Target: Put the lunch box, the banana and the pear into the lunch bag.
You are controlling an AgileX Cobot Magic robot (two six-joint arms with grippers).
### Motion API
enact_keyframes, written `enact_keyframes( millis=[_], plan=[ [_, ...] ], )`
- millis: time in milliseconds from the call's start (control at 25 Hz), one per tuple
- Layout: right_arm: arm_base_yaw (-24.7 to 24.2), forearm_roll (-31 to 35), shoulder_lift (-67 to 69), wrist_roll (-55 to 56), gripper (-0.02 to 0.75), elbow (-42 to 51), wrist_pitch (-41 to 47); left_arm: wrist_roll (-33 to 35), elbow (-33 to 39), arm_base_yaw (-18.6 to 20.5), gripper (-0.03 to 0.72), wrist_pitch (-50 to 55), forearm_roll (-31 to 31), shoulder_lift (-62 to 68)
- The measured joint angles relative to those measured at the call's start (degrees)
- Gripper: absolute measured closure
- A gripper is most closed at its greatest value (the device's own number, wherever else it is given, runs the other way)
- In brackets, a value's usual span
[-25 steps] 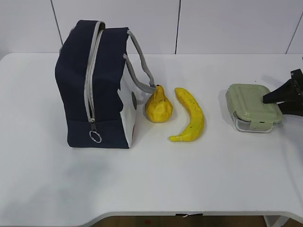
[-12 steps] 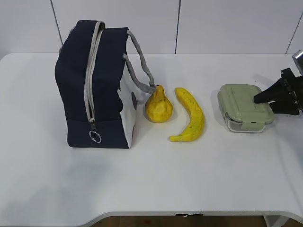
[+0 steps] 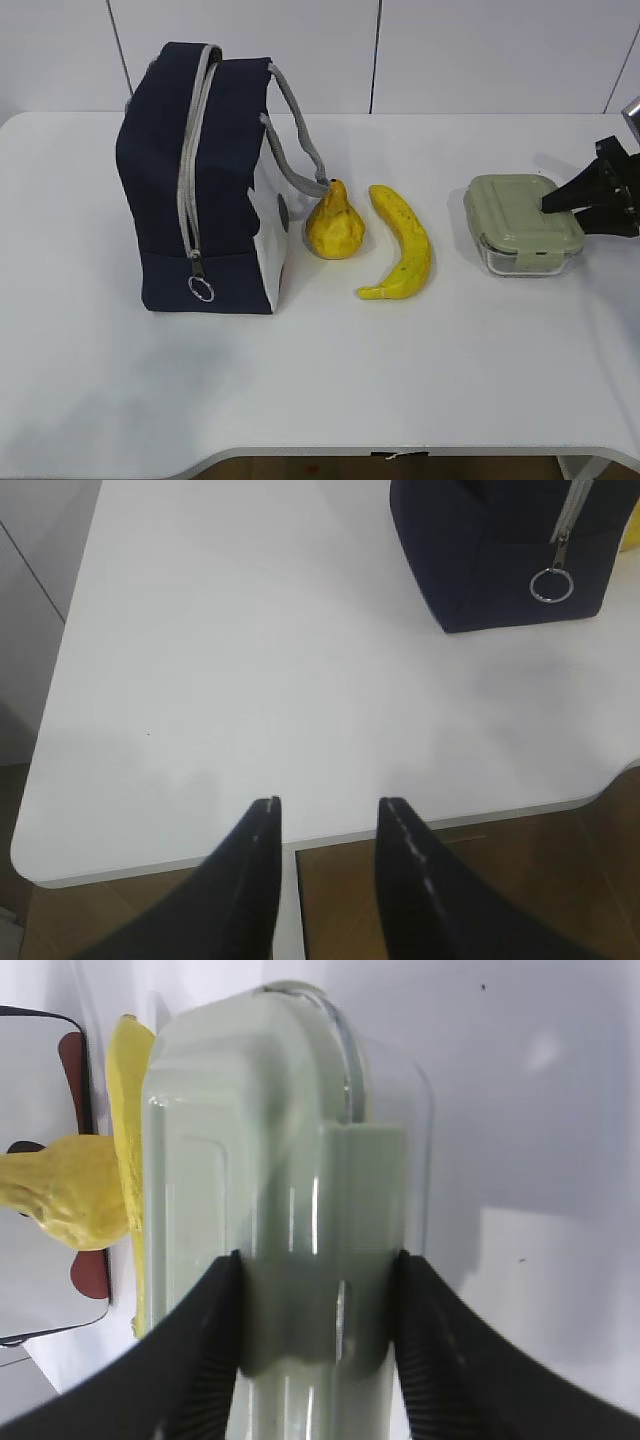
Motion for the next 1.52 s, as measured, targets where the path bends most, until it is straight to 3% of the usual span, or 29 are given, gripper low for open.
enact_keyframes(
  millis=[1040, 1520],
  plan=[
    [6.27, 0.41, -2.29, 1.95, 0.393, 0.00, -0.11, 0.00, 0.00, 0.00, 0.445, 0.00, 0.00, 0.00],
    [6.73, 3.25, -7.24, 3.56, 0.393, 0.00, -0.01, 0.00, 0.00, 0.00, 0.445, 0.00, -1.17, 0.00]
  ],
)
